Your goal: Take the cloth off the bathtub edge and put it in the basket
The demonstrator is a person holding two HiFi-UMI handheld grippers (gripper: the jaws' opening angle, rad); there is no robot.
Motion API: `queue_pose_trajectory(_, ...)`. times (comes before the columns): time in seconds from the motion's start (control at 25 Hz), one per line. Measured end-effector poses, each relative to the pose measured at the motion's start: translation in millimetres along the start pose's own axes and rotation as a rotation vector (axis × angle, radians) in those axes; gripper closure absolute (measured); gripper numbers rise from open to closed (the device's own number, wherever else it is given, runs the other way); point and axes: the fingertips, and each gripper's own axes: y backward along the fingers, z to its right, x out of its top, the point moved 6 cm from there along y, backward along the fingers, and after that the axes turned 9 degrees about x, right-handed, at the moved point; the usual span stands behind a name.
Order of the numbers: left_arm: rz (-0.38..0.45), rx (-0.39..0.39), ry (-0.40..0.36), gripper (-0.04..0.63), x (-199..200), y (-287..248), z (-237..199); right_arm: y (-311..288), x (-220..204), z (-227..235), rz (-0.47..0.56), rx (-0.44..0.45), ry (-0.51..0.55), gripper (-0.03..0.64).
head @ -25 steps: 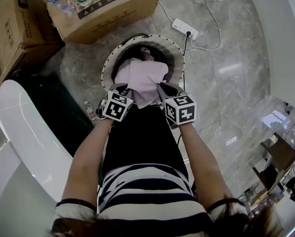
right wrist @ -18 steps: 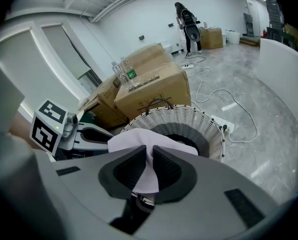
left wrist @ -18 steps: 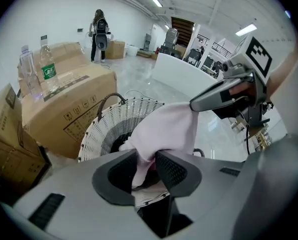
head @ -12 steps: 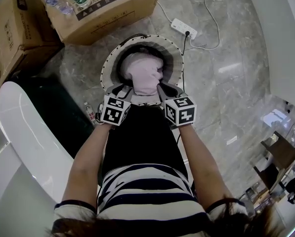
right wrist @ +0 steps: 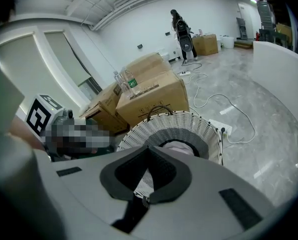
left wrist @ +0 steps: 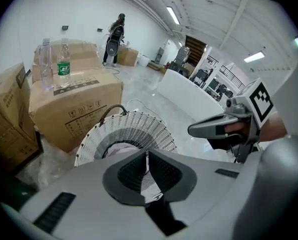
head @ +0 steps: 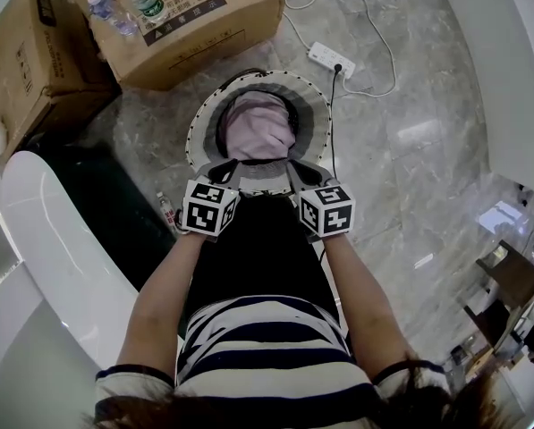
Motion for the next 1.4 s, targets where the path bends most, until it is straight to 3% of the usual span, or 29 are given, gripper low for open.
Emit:
queue_pose_trajectory(0.72,0.027,0.015,0.002,0.566,2,21,13,23,-9,-2,0.049,-0.041,-0.024,0.591)
queue_pose_trajectory(1.4,0.000,0.009,0.015,0.566,-10,19,14,22,-15,-3,0.040,-0.058,-0.040,0.591)
